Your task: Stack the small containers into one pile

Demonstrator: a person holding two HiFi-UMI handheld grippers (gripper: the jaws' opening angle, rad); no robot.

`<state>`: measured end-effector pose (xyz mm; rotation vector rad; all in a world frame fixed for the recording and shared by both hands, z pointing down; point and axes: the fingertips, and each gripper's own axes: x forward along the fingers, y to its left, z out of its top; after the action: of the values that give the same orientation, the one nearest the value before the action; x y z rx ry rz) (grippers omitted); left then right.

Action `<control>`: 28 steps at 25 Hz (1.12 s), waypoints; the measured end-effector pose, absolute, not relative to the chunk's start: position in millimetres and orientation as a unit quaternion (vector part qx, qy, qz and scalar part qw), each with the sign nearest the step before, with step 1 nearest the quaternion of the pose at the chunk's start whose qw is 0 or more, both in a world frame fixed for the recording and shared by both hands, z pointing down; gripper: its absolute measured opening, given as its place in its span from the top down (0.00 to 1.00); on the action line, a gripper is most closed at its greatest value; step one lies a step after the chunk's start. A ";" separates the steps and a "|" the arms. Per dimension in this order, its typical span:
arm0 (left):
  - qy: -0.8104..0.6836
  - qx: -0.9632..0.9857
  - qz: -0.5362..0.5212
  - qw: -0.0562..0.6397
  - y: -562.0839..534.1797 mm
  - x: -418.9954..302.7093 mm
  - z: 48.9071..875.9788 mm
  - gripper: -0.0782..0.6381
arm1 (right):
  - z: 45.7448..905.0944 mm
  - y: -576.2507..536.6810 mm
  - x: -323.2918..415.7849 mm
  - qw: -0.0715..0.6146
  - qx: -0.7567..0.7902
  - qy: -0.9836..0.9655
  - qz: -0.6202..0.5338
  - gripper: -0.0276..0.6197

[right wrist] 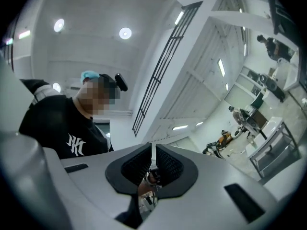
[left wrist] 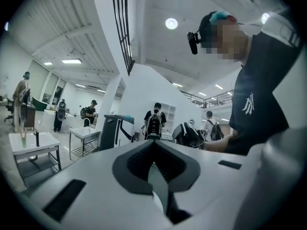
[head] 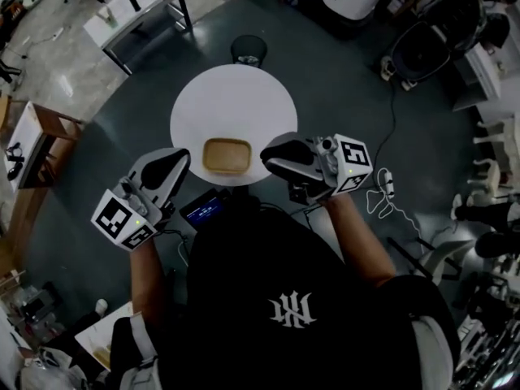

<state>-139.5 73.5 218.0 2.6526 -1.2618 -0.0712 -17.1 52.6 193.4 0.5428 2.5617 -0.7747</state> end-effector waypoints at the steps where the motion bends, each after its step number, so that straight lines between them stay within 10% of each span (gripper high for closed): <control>1: -0.428 0.898 -0.020 0.101 74.7 -137.0 219.5 0.89 | 192.7 54.1 -16.7 0.206 0.202 0.914 -0.286 0.88; 28: -0.537 0.825 0.010 0.174 131.8 47.9 258.9 0.89 | 221.3 97.2 116.2 0.088 0.299 0.906 -0.286 0.90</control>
<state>47.9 131.8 258.9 2.3400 -1.5216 0.0289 116.2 97.2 221.3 0.8906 2.6980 -0.8519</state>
